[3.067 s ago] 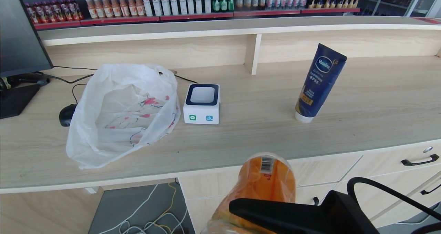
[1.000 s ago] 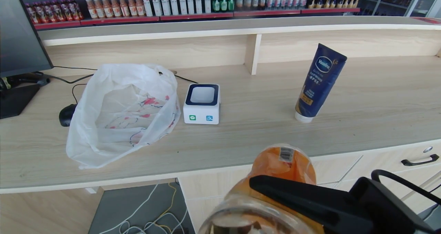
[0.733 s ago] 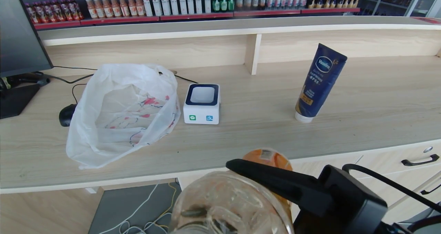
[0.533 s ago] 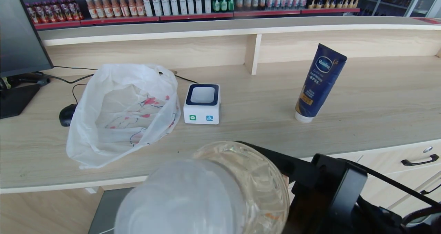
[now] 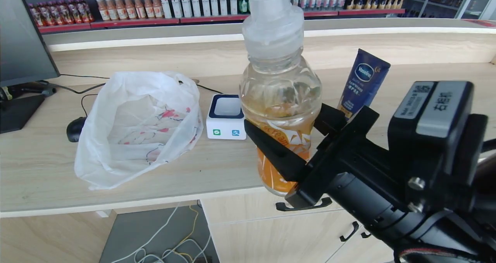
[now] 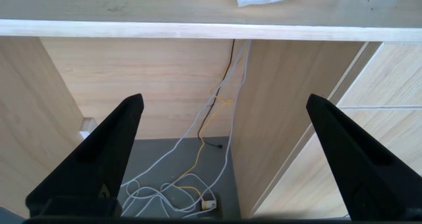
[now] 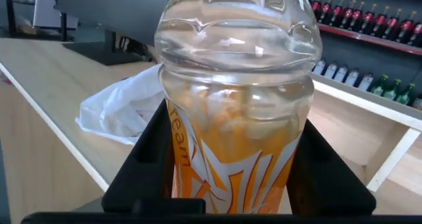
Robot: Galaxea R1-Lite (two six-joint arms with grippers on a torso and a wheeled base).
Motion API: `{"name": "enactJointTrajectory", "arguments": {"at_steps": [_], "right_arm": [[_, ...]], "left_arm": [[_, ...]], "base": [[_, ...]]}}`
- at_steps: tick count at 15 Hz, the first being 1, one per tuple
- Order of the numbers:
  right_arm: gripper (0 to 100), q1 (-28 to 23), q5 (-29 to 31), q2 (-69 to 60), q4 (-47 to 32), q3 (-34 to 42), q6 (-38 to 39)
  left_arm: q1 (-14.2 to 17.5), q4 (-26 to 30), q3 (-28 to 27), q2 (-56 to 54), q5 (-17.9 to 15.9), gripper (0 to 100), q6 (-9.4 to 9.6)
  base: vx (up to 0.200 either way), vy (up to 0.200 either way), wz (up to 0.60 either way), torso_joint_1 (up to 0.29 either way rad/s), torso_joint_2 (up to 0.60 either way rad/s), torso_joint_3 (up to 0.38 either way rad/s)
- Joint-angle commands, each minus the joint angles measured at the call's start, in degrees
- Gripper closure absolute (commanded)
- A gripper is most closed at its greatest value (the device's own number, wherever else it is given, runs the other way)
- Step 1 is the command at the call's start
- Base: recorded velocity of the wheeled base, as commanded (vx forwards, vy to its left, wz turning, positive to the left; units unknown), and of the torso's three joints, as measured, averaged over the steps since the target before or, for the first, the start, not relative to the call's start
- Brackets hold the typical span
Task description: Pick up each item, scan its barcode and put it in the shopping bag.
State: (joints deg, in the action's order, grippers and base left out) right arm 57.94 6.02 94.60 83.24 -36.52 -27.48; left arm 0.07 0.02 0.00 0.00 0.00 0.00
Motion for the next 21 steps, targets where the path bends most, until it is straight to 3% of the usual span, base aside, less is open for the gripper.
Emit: {"name": "enactJointTrajectory", "arguments": {"at_steps": [1,6,7,9,16,18,21], "right_arm": [[100,-2.57,0.13,0.41,0.0,-0.57,2.52],[100,-4.06,1.45,-0.03,0.08,-1.45,7.53],[100,-3.98,7.34,-0.03,0.17,-2.06,11.92],[100,-4.42,10.68,-0.64,0.08,-2.32,16.14],[100,-6.35,8.57,-3.02,-0.36,-1.18,20.18],[100,-8.9,8.22,-3.37,0.0,-1.01,20.27],[100,-9.51,8.04,-3.19,0.08,-1.45,21.24]], "left_arm": [[-0.07,0.06,0.0,0.0,0.0,0,0.0],[-0.07,0.06,0.0,0.0,0.0,0,0.18],[-0.07,0.06,0.0,0.0,0.0,0,0.35],[-0.07,0.06,0.0,0.0,0.0,0,0.09],[-0.07,0.06,0.0,0.0,0.0,0,0.18],[-0.07,0.06,0.0,0.0,0.0,0,0.09],[-0.07,0.06,0.0,0.0,0.0,0,0.18]], "base": [[0.0,0.0,0.0,0.0,0.0,0.0],[0.0,0.0,0.0,0.0,0.0,0.0],[0.0,0.0,0.0,0.0,0.0,0.0],[0.0,0.0,0.0,0.0,0.0,0.0],[0.0,0.0,0.0,0.0,0.0,0.0],[0.0,0.0,0.0,0.0,0.0,0.0],[-0.133,0.0,0.0,0.0,0.0,0.002]]}}
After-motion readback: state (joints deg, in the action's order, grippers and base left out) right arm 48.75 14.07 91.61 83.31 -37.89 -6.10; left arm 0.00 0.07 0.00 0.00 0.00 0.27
